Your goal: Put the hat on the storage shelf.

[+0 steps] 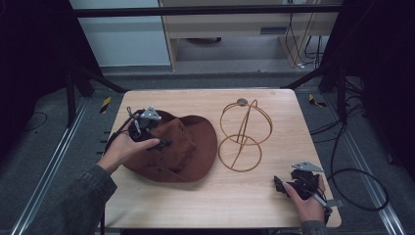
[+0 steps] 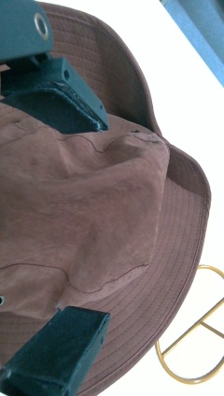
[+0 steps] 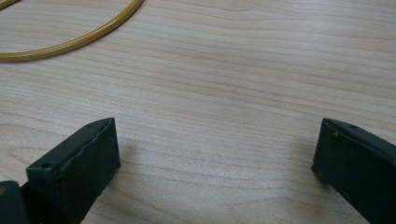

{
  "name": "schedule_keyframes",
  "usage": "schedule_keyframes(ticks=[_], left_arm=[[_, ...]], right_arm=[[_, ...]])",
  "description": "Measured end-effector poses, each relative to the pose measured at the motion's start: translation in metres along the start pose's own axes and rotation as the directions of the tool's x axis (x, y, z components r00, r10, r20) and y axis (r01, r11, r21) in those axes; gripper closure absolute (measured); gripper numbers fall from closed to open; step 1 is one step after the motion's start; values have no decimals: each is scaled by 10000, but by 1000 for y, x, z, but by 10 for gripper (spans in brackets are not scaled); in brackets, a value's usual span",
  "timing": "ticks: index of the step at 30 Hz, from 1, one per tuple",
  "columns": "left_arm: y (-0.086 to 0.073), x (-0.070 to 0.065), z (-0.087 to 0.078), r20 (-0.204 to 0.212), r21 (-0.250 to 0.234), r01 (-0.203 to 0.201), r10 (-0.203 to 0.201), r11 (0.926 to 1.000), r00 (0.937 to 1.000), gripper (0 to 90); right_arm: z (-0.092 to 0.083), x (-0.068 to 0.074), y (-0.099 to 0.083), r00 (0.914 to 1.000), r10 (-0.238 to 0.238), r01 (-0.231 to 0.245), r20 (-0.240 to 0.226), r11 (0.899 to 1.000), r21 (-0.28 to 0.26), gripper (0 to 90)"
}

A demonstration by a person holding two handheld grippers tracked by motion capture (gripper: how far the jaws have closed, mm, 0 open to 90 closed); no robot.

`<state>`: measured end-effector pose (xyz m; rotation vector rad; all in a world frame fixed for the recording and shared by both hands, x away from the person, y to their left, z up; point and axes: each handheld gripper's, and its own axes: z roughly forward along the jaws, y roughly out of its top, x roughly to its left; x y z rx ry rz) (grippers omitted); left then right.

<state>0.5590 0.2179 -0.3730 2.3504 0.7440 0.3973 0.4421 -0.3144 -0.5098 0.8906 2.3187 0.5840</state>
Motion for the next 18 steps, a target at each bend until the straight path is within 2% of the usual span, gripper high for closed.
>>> schedule_keyframes(ticks=[8,18], left_arm=[[1,4,23,-75,614,203,-199,9979,9998,71],[-3,12,37,-175,1069,464,-448,9932,9988,84]], right_arm=[[0,0,0,10000,5,-5,0,10000,-3,7],[0,0,0,10000,4,-4,0,10000,-4,7]])
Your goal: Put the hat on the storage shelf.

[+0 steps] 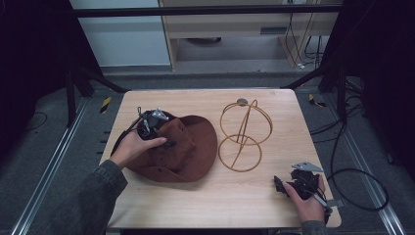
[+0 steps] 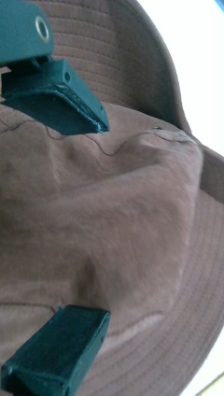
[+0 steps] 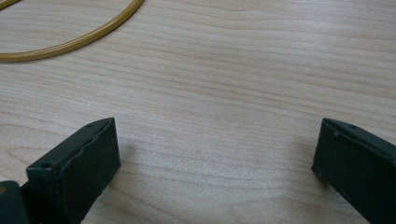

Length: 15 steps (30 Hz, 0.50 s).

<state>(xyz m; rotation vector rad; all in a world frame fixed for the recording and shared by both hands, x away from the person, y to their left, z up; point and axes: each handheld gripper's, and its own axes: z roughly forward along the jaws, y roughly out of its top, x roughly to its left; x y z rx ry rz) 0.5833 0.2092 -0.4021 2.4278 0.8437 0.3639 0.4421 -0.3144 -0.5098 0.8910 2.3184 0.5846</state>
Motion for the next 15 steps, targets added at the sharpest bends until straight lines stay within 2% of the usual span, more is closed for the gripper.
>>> schedule_keyframes(ticks=[7,8,10,13,14,15], left_arm=[[-7,2,7,79,222,175,-177,9996,9998,129],[-7,2,8,104,233,149,-151,9996,9998,180],[-8,2,8,153,260,170,-174,9995,9997,205],[-8,2,8,109,347,171,-175,9993,9998,391],[-8,2,8,133,380,150,-155,9992,9998,391],[-8,2,8,103,377,144,-148,9992,9998,441]], right_arm=[[0,0,0,10000,3,-3,-4,10000,3,7],[0,0,0,10000,1,-1,-2,10000,1,7],[0,0,0,10000,6,-6,-2,10000,2,7],[0,0,0,10000,0,0,-4,10000,2,6],[0,0,0,10000,-2,2,-3,10000,2,6],[0,0,0,10000,0,0,-4,10000,4,7]])
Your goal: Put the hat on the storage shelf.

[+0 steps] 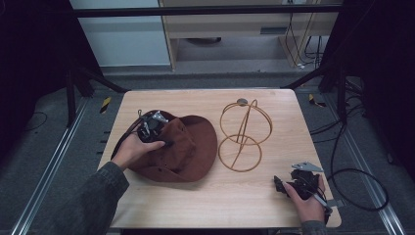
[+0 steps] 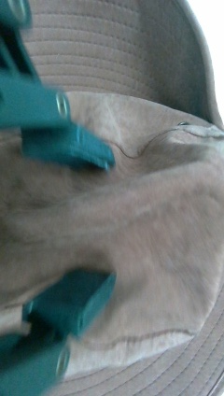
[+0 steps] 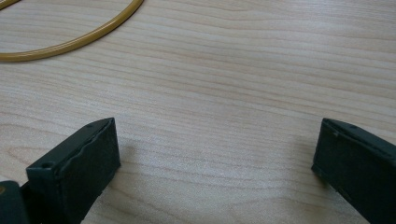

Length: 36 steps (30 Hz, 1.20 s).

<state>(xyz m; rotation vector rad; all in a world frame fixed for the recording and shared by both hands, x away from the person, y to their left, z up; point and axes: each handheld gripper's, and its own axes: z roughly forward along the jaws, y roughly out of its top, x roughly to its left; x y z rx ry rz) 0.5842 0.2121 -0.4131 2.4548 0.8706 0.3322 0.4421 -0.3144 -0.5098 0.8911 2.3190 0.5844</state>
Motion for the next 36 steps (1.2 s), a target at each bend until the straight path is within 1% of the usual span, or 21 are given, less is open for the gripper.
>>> schedule_keyframes(ticks=[1,2,3,4,5,8,9,10,11,12,13,16,21,24,25,28,29,31,33,34,36], left_arm=[[1,0,-1,17,9,-51,51,10000,10000,547],[1,0,-1,17,9,-51,51,10000,10000,594],[3,-1,-2,-81,188,-192,194,9996,9998,636],[3,-1,-2,-81,188,-192,194,9996,9998,688],[4,-3,-2,-145,271,-328,333,9991,9993,732],[4,-3,-4,-82,288,-296,299,9991,9995,845],[4,-3,-5,-44,271,-250,251,9993,9997,845],[4,-2,-5,-27,337,-215,216,9992,9998,882],[5,0,-7,30,441,-40,38,9990,10000,884],[5,0,-7,30,441,-40,38,9990,10000,885],[5,1,-8,42,329,70,-72,9994,10000,885],[6,0,-11,50,233,25,-26,9997,10000,886],[9,-3,-23,-15,-31,-134,134,9999,9999,886],[11,-5,-33,-130,-269,-261,258,9993,9996,886],[11,-7,-40,-199,-417,-341,333,9985,9992,886],[11,-8,-48,-249,-560,-395,382,9976,9990,886],[10,-10,-55,-345,-676,-481,459,9966,9984,886],[9,-11,-59,-347,-754,-504,479,9959,9982,886],[7,-12,-72,-377,-911,-597,564,9941,9977,885],[7,-12,-72,-377,-911,-597,564,9941,9977,886],[6,-13,-81,-421,-1110,-571,527,9922,9977,886]], right_arm=[[0,0,0,10000,4,-4,5,10000,-2,7],[0,0,0,10000,4,-4,5,10000,-2,7],[0,0,0,10000,-1,1,3,10000,-4,7],[0,0,0,10000,-2,2,2,10000,-1,7],[0,0,0,10000,0,0,4,10000,-4,7],[0,0,0,10000,2,-2,3,10000,-3,7],[0,0,0,10000,2,-2,2,10000,-3,7],[0,0,0,10000,1,-1,-1,10000,-2,7],[0,0,0,10000,3,-3,5,10000,-2,7],[0,0,0,10000,-4,4,4,10000,-2,7],[0,0,0,10000,-2,2,4,10000,-1,7],[0,0,0,10000,-3,3,2,10000,0,7],[0,0,0,10000,1,-1,4,10000,-3,6],[0,0,0,10000,2,-2,6,10000,0,7],[0,0,0,10000,1,-1,6,10000,-2,6],[0,0,0,10000,1,-1,3,10000,-3,7],[0,0,0,10000,0,0,4,10000,-5,7],[0,0,0,10000,-2,2,4,10000,-5,6],[0,0,0,10000,2,-2,4,10000,-5,7],[0,0,0,10000,2,-2,4,10000,-5,7],[0,0,0,10000,-2,2,6,10000,-3,7]])
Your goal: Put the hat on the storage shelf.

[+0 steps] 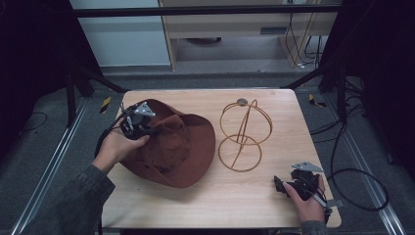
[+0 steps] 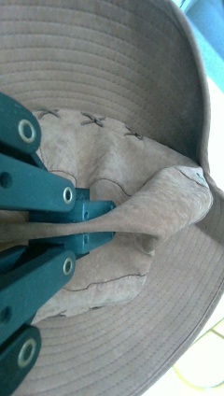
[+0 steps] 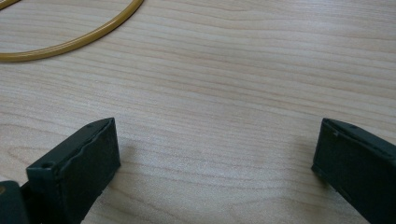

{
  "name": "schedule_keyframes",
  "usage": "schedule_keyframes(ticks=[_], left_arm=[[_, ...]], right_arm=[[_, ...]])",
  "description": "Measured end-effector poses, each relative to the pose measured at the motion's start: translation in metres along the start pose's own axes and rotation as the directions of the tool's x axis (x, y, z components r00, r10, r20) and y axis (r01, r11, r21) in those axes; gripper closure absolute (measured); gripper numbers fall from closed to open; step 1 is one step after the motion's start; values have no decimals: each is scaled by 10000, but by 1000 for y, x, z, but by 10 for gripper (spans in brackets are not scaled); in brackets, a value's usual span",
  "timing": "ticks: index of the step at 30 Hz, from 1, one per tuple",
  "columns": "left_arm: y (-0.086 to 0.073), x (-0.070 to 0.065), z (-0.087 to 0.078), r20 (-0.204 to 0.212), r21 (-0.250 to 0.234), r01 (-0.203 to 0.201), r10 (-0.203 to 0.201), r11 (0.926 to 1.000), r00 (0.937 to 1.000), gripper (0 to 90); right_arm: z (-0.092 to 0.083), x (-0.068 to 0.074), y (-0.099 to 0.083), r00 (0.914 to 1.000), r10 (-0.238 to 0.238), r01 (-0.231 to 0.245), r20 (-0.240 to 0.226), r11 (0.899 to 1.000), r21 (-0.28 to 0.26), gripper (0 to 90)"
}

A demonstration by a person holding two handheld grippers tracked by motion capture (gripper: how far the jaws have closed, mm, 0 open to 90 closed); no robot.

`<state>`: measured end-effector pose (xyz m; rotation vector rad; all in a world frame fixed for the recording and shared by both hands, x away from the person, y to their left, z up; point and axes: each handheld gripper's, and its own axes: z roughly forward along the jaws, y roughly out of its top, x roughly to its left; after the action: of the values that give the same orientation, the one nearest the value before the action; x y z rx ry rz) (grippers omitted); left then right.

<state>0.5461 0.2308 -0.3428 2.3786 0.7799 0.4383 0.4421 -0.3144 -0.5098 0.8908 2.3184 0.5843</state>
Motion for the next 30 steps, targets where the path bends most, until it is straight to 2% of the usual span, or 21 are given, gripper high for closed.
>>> schedule_keyframes(ticks=[7,9,10,11,18,25,30], left_arm=[[1,-2,-30,-92,-462,-144,140,9988,9999,886],[1,-3,-46,-128,-593,-228,221,9980,9997,886],[1,-3,-46,-128,-593,-228,221,9980,9997,885],[1,-3,-56,-131,-750,-224,214,9969,9997,886],[1,0,-77,-288,-1105,-197,166,9937,9994,885],[0,2,-98,-363,-1560,-98,42,9877,9993,886],[4,0,-109,-385,-1801,-164,97,9835,9992,886]], right_arm=[[0,0,0,10000,0,0,5,10000,8,6],[0,0,0,10000,-17,17,10,10000,14,5],[0,0,0,10000,-17,17,10,10000,14,5],[0,0,0,10000,-16,16,25,10000,32,5],[0,0,0,10000,-24,24,19,10000,15,5],[0,0,0,10000,-13,13,20,10000,32,5],[0,0,0,10000,-22,22,16,10000,24,6]])
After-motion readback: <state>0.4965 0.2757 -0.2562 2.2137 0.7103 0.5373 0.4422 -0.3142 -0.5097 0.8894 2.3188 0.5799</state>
